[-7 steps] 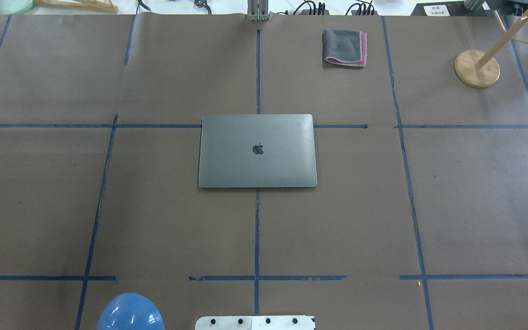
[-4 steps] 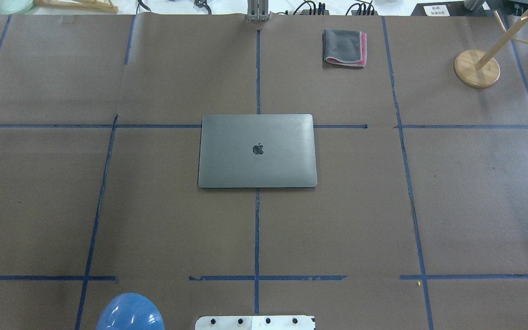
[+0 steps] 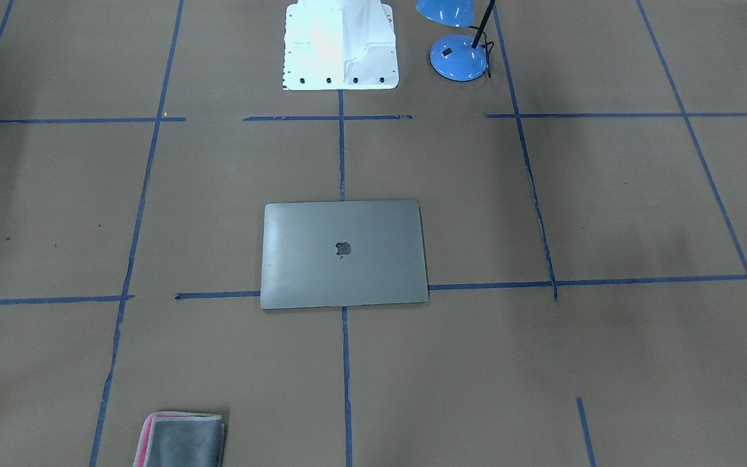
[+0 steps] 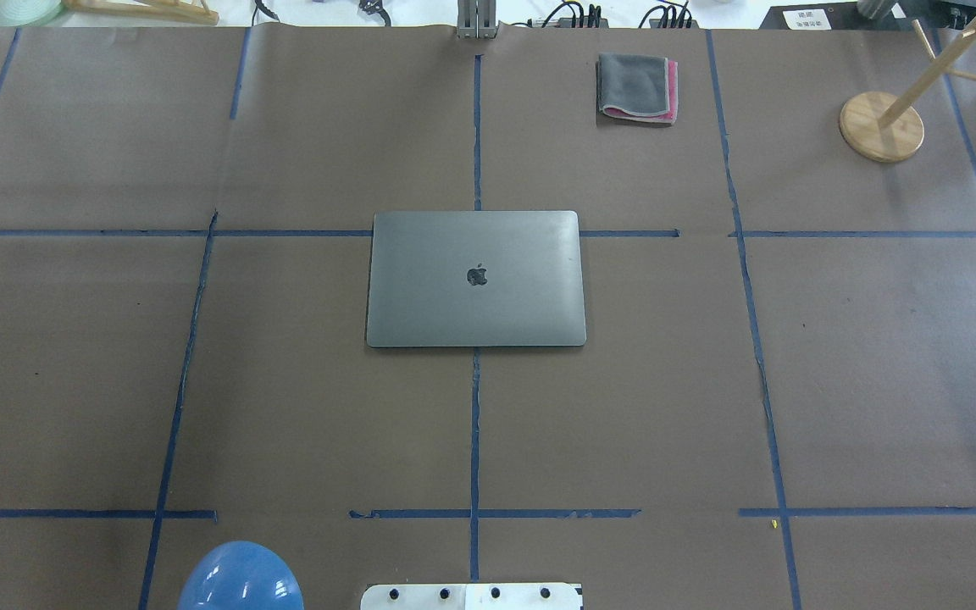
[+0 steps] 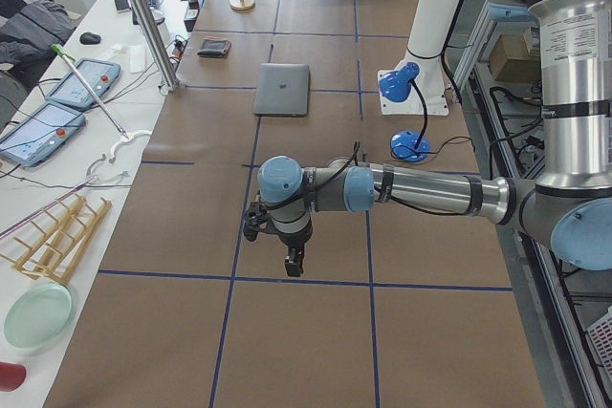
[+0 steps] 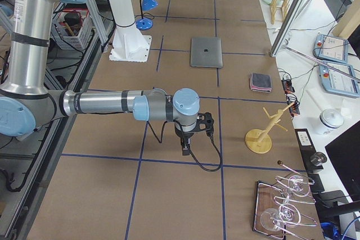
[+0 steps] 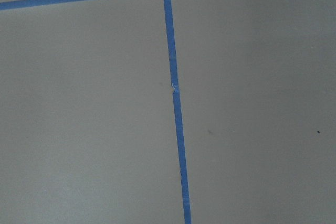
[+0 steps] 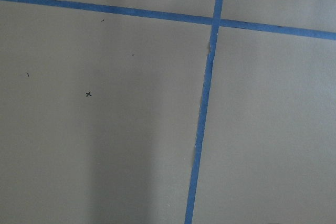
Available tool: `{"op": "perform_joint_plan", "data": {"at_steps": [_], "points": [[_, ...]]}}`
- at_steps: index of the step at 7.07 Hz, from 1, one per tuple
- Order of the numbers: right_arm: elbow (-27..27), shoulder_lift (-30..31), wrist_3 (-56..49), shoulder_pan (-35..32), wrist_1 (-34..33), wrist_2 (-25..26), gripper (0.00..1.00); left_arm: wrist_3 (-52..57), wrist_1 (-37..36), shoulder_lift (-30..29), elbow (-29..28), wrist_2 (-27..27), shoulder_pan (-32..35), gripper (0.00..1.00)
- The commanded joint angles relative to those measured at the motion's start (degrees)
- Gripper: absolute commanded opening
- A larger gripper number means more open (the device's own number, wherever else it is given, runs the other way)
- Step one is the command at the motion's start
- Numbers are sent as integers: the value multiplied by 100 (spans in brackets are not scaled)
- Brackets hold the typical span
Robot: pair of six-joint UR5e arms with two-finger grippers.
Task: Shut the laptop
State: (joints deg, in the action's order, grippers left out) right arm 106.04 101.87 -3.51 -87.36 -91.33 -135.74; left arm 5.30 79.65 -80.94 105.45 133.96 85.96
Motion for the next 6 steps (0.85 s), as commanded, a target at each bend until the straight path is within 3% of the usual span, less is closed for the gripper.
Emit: {"op": "perform_joint_plan", "data": {"at_steps": [1,6], "points": [[-4,17,0,0,2,-5,99,-21,-29,-9,-50,-37,-9,99],[5,35,-9,0,10,-23,99,-3,23,122,-24,-54,-10,99]]}}
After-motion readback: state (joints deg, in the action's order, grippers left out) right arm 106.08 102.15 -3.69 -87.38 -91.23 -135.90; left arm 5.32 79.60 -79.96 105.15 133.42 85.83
